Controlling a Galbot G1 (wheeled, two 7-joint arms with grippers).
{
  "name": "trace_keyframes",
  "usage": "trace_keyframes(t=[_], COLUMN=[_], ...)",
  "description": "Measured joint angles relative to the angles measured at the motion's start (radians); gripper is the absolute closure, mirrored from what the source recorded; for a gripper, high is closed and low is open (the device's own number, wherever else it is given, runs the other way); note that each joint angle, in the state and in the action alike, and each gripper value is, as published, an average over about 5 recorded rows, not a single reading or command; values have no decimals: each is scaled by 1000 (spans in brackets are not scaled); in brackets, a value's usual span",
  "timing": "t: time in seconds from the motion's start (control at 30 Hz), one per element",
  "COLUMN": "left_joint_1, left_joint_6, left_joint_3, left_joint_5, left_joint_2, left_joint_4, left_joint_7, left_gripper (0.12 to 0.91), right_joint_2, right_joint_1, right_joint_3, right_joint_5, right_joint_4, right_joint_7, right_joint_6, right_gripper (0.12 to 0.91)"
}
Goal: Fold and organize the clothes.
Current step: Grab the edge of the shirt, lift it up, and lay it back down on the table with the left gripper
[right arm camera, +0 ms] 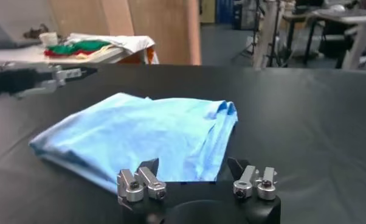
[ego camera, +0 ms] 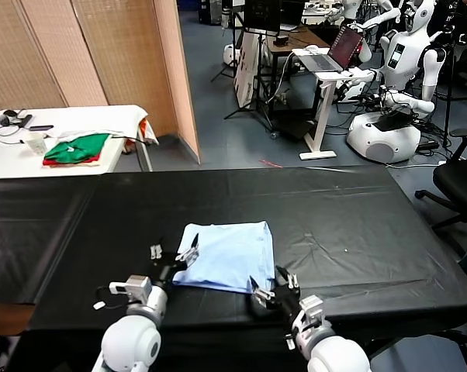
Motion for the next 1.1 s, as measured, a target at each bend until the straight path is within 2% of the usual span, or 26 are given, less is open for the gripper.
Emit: trace_keyframes(t=[0.37, 0.53, 0.6, 0.7, 0.87, 0.97, 1.1], left_joint_1=[16, 20, 19, 15, 2, -3, -4], left_joint_6=[-6, -11, -12, -13, -15, -16, -17], left_joint_3=[-3, -6, -10, -19, -36, -45, -56], left_joint_5=[15, 20, 20, 16, -4, -19, -54], left_joint_2=[-7, -11, -10, -9, -5, -3, -10], left_joint_4=[0, -1, -1, 2, 17, 29, 49], left_joint_7=[-1, -1, -1, -2, 0, 6, 20], left_gripper=[123, 123, 123, 123, 123, 123, 123], right_joint_2=[5, 5, 5, 7, 14, 21, 33], right_joint_1=[-12, -29, -41, -63, -93, -111, -142], right_joint_3=[-17, -8, -1, 9, 27, 41, 76], right_joint_5=[-43, -43, -45, -50, -43, -19, 28], right_joint_4=[-4, 9, 17, 26, 34, 54, 101], right_joint_7=[-4, 2, 6, 16, 37, 42, 43], right_joint_6=[8, 7, 6, 1, -12, -19, -20], right_gripper=[409, 594, 643, 665, 642, 516, 264])
